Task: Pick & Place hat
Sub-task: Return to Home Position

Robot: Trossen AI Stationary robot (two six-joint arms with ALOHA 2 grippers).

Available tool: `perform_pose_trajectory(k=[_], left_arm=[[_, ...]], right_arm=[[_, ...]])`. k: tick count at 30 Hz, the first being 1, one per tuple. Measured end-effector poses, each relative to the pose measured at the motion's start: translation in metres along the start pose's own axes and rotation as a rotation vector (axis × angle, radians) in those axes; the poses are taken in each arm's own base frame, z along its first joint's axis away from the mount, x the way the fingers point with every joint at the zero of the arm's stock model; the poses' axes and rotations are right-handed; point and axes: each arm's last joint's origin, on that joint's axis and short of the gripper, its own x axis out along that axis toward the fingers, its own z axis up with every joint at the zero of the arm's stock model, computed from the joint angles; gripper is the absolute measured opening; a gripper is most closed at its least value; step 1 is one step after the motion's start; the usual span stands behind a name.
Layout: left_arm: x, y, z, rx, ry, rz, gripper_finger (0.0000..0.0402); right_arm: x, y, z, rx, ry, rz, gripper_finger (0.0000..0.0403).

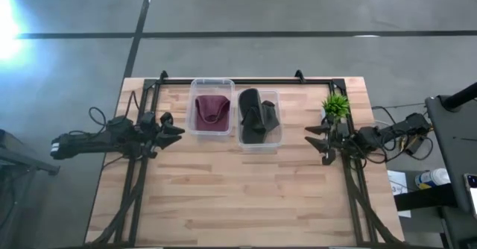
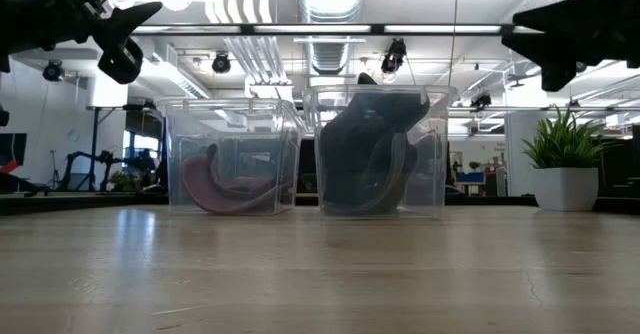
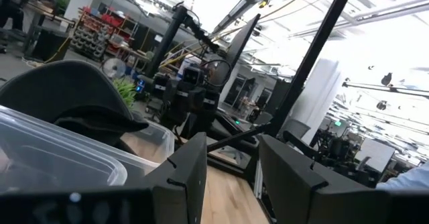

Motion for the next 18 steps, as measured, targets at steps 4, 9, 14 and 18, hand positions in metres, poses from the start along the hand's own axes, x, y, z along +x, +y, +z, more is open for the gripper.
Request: perform_pose_trajectory(k=[4, 9, 14, 18], left_arm=[[0.0, 0.0, 0.0, 0.0, 0.0, 0.0, 0.0132], [0.0003, 0.0001, -0.0002, 0.0, 0.002, 0.001, 0.0132], [0.0003, 0.0002, -0.0003, 0.0, 0.002, 0.001, 0.0132], [-0.0006, -0.0001, -0.0001, 0.0, -0.003, -0.002, 0.0132]], right_arm=[[0.0002, 0.0002, 0.0003, -0.047, 0.0, 0.0, 0.018], [0.0002, 0.0002, 0.0003, -0.024, 0.0, 0.0, 0.018], [0.0002, 0.0002, 0.0003, -0.033, -0.001, 0.0, 0.018], [0.0, 0.0001, 0.0007, -0.031, -0.004, 0.0, 0.018]])
